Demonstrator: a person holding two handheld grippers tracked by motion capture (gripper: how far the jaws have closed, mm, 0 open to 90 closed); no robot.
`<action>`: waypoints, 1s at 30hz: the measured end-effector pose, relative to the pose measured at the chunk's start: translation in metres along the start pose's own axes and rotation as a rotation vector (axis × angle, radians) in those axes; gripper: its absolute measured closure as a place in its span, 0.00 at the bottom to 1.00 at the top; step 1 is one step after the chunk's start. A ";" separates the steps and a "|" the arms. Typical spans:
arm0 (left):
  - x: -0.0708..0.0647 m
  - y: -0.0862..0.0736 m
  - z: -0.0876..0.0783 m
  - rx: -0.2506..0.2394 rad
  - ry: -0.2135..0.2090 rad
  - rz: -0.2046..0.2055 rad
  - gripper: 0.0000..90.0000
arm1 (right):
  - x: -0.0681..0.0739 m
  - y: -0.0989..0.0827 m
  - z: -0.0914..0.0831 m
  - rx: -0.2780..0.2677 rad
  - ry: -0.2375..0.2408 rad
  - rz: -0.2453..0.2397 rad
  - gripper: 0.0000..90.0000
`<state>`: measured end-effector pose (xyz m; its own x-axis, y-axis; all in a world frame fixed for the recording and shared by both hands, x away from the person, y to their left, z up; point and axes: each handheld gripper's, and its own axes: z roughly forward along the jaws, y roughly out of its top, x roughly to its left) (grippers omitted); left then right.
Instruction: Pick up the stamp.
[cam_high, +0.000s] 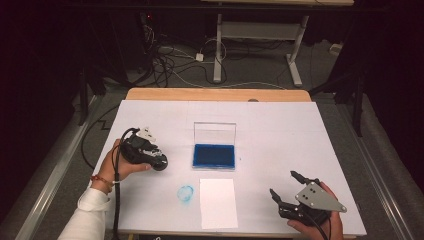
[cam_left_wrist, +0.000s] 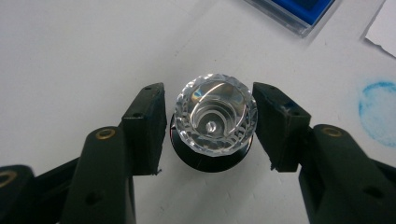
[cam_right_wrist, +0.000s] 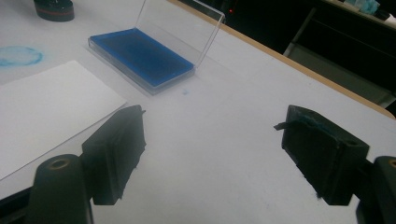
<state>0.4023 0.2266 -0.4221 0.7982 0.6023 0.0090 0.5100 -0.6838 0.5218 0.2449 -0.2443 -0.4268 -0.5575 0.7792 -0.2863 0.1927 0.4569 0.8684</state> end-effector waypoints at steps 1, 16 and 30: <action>0.000 0.000 0.000 0.001 0.001 0.000 0.53 | 0.000 0.000 0.000 0.002 0.002 -0.003 0.24; -0.004 0.002 0.002 0.002 0.024 0.013 0.60 | 0.002 0.000 0.001 0.008 0.004 -0.011 0.25; -0.007 -0.001 0.001 -0.024 0.048 0.010 0.60 | 0.003 0.000 0.002 0.015 0.008 -0.015 0.25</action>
<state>0.3968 0.2228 -0.4238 0.7865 0.6152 0.0550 0.4939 -0.6799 0.5420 0.2446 -0.2415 -0.4283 -0.5666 0.7691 -0.2958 0.1961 0.4745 0.8581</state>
